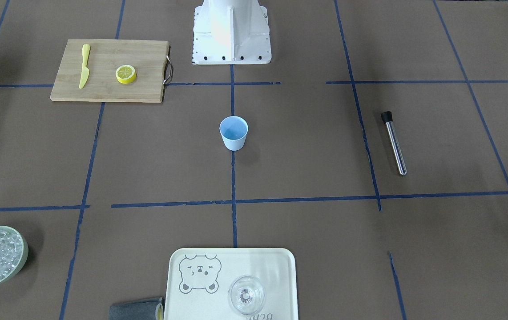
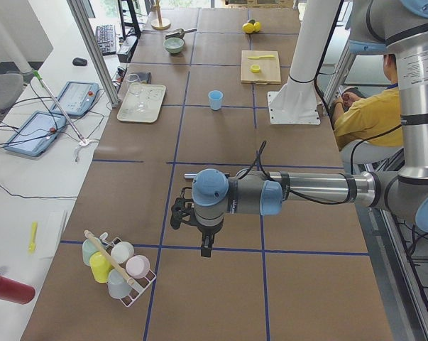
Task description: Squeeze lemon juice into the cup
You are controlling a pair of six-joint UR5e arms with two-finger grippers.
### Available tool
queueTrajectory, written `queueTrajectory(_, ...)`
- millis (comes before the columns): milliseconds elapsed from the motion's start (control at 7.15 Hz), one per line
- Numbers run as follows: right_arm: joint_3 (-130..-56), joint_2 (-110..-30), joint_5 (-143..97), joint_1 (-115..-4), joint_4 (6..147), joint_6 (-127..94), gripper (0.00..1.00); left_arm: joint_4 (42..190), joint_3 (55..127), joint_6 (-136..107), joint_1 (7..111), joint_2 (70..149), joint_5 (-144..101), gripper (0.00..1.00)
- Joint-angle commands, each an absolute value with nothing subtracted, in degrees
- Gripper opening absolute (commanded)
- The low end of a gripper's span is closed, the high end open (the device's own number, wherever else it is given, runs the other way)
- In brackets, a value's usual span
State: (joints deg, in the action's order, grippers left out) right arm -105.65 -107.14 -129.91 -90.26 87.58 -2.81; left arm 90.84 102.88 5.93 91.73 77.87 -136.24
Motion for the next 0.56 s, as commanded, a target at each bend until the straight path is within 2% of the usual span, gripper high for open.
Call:
queueTrajectory(0, -105.6, -107.1, -129.9, -90.3, 87.5, -2.8, 1.00, 91.2, 103.0, 6.2, 91.8, 77.9, -136.1, 1.00)
queueTrajectory(419, -103.5, -107.0, -130.0, -90.1, 87.4, -2.8, 1.00, 91.1, 102.7, 6.2, 91.8, 77.9, -136.1, 1.00)
